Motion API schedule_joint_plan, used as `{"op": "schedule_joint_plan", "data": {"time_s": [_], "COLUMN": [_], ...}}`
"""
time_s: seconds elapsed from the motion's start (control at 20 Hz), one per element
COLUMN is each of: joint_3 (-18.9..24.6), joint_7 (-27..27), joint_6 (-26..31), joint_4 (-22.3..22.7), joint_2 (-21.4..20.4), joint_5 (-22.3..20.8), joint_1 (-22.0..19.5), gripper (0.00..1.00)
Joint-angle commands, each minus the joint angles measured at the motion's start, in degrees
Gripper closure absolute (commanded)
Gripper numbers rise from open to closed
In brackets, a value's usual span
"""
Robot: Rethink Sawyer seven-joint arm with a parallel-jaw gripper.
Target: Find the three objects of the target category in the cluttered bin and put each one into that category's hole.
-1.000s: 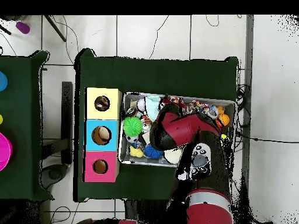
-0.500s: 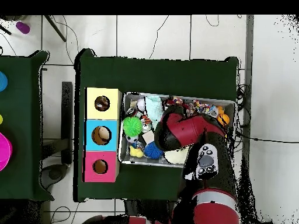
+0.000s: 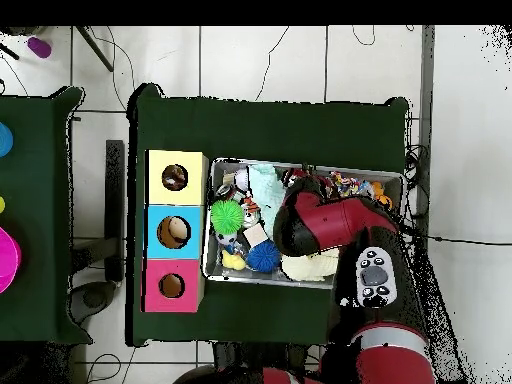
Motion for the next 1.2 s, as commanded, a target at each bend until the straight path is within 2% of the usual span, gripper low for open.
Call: {"op": "schedule_joint_plan", "data": {"time_s": [0.05,0.55,0.6,0.85,1.2], "joint_3": [9.0,9.0,9.1,8.6,8.1], "joint_7": [-1.5,-1.4,-1.9,-0.7,-0.9], "joint_6": [4.1,5.7,6.3,5.0,6.5], "joint_4": [4.3,4.7,4.6,4.7,4.4], "joint_2": [0.4,-0.3,-0.3,-0.4,-0.9], "joint_5": [0.2,0.7,0.6,0.8,1.1], "joint_1": [-2.7,-2.4,-2.4,-2.2,-1.6], "gripper": [1.0,1.0,0.0,0.0,0.0]}}
